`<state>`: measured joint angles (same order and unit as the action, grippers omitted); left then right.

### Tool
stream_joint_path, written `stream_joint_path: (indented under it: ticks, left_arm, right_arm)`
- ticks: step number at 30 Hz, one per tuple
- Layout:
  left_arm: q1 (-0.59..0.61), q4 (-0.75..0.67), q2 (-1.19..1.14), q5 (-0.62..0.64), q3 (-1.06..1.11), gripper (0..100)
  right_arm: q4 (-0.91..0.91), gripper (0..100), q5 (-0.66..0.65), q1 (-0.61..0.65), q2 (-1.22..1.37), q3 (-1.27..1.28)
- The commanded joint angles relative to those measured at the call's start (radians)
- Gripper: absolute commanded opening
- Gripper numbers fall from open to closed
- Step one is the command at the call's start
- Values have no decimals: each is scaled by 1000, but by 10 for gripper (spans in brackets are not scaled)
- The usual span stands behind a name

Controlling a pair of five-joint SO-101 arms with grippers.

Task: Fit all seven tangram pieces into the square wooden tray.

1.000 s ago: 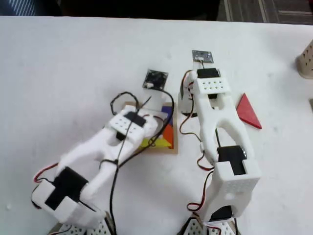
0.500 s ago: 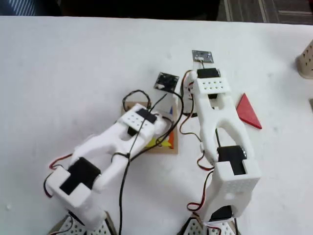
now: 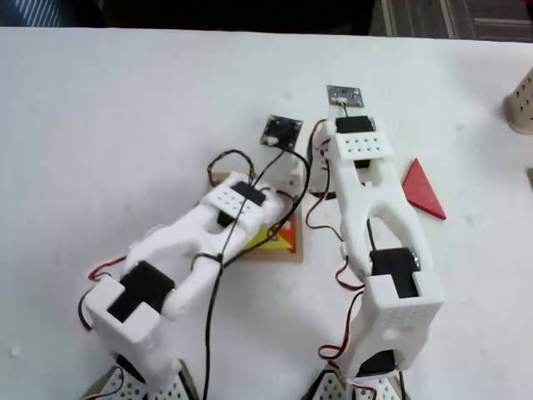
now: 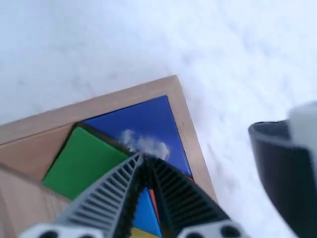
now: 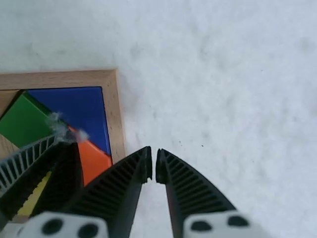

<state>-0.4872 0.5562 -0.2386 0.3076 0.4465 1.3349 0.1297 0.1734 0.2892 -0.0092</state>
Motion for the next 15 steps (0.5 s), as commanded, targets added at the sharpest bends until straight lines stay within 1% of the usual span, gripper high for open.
stream_joint_path:
  ticks: [1,4,7,11,15]
  left_arm:
    - [16,-23,61,2,-20,23]
    - [15,12,166,2,35,23]
    - [7,17,260,2,121,23]
    - [15,20,274,2,164,23]
    - [10,95,271,-61,178,24]
  right_arm:
    - [4,21,-15,8,-12,-46]
    - [4,21,-15,8,-13,-46]
    - [4,21,-15,8,-12,-46]
    - [4,21,-15,8,-8,-46]
    - [4,21,-15,8,-8,-46]
